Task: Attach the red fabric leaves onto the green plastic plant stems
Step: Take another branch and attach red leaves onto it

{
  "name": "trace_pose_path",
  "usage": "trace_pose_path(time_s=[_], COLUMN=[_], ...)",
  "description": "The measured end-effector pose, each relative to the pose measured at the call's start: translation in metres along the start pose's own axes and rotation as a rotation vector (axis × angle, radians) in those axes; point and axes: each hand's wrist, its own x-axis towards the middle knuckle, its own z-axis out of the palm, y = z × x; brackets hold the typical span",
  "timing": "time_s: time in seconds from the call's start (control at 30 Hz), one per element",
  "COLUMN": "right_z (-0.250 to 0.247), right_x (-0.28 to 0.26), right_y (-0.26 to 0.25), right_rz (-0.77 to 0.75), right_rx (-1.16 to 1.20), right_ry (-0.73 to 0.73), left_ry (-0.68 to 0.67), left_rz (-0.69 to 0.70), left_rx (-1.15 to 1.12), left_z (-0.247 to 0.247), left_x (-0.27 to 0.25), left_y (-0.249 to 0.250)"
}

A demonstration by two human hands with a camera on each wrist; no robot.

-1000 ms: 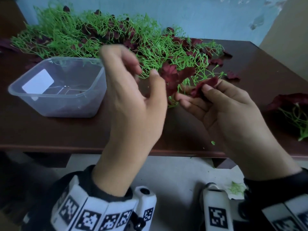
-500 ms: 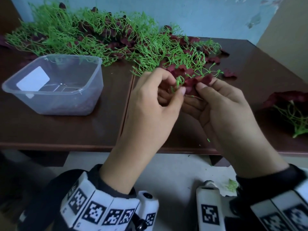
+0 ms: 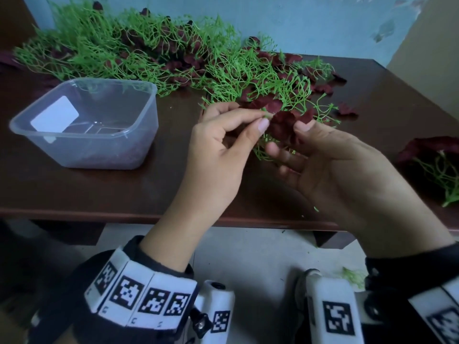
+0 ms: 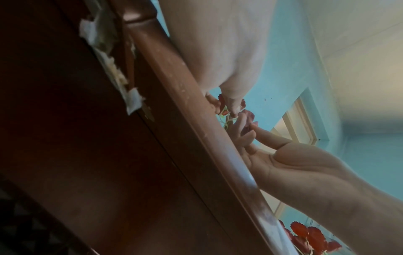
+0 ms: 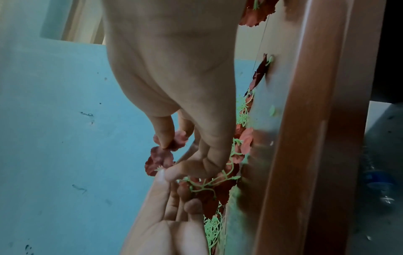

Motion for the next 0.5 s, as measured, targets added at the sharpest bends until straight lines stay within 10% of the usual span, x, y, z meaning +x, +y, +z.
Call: trace_pose_path(time_s=[0.5], right_z=[-0.0033], right_x=[0.0035], right_y=[-0.0006], right_rz=[-0.052], right_rx=[0.018], right_ry=[0.038], left_ry=[-0.079], left_rz=[-0.009], left_rx=[-0.03], left_z=[-0.0045], left_x=[-0.0005], left_y=[0.0024])
